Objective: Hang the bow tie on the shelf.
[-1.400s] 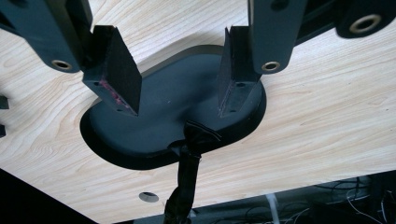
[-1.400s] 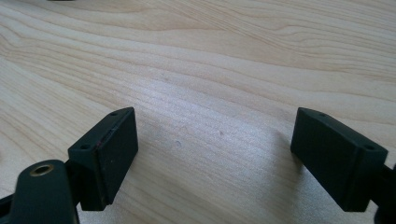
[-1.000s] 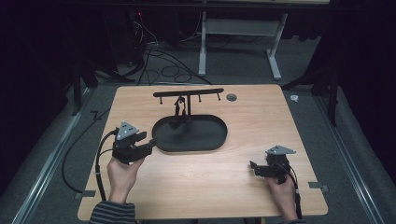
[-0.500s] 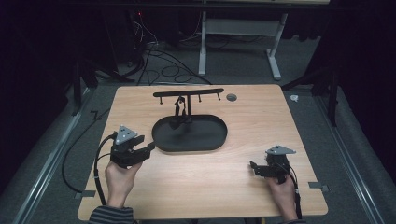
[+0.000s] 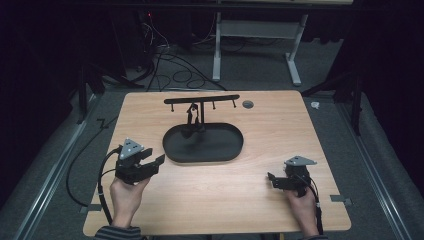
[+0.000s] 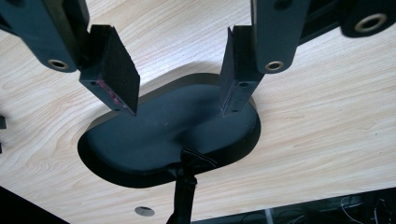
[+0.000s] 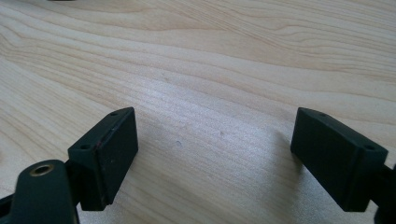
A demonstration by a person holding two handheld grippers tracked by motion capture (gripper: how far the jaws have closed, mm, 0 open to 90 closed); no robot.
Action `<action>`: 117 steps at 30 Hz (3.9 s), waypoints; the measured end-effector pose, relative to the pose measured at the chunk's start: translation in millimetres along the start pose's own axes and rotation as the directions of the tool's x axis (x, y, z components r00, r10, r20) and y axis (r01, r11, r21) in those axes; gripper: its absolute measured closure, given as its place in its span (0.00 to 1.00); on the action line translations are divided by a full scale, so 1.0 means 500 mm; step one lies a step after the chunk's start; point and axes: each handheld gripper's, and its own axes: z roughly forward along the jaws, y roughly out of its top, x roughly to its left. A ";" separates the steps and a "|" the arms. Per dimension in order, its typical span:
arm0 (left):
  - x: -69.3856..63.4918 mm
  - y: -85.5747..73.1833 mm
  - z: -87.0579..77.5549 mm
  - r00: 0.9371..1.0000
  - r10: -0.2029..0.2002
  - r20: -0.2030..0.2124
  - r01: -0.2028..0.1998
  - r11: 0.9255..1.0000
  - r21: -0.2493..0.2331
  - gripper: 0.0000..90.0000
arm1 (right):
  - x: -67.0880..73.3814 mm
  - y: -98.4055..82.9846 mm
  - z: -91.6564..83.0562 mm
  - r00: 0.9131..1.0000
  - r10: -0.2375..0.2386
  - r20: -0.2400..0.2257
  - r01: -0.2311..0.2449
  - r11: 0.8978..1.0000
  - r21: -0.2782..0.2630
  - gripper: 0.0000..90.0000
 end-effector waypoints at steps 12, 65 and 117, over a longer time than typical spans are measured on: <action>0.000 -0.019 0.000 1.000 -0.025 0.005 0.025 1.000 -0.004 0.53 | 0.000 0.000 0.000 1.000 0.000 0.000 0.000 1.000 0.000 0.18; -0.007 -0.079 0.030 0.998 -0.060 0.023 0.059 0.997 0.047 0.51 | 0.001 0.000 0.000 1.000 0.000 0.000 0.000 1.000 0.000 0.18; -0.041 -0.141 0.117 0.998 -0.038 0.054 0.032 0.994 0.104 0.52 | 0.001 -0.001 0.000 1.000 -0.003 0.001 0.003 1.000 -0.002 0.18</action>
